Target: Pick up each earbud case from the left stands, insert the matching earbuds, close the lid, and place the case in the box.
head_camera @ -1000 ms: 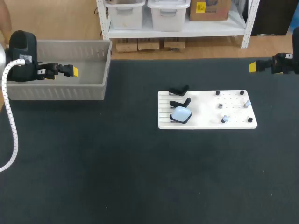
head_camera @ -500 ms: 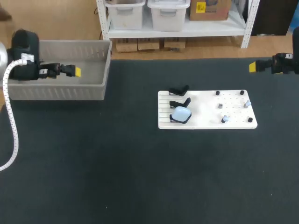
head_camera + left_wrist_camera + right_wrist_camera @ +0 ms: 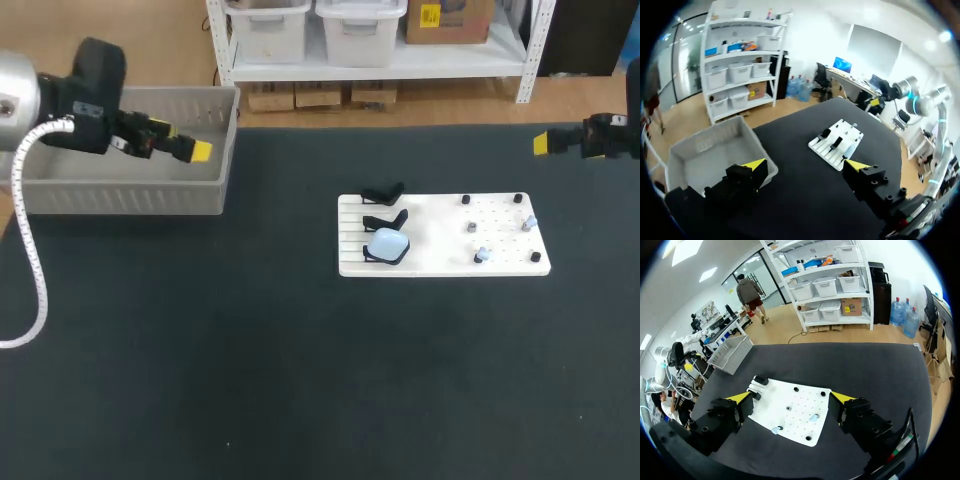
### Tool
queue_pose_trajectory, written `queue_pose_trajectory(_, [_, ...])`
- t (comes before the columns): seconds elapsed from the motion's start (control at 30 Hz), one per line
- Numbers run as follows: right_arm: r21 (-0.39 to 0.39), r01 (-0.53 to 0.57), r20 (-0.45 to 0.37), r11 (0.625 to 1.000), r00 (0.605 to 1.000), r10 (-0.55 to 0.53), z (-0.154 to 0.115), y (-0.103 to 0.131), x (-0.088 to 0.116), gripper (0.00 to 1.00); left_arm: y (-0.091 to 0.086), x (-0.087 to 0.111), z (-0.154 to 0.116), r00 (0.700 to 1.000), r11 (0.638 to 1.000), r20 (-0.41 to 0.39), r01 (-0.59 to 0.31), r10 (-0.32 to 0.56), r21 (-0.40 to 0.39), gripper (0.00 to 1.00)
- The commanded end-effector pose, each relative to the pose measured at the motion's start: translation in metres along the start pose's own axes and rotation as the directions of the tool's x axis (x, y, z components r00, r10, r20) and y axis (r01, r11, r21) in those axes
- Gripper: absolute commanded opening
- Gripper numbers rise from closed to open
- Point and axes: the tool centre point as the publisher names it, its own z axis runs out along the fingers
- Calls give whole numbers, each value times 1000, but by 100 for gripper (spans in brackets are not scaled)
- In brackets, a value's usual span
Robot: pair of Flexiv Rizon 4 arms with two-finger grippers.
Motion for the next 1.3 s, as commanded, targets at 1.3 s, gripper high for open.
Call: queue_pose_trajectory(1.3, [-1,0,0,1000,1000,0,0,0,0,100,-50,11,102,893,786,47,-419,449,455,100])
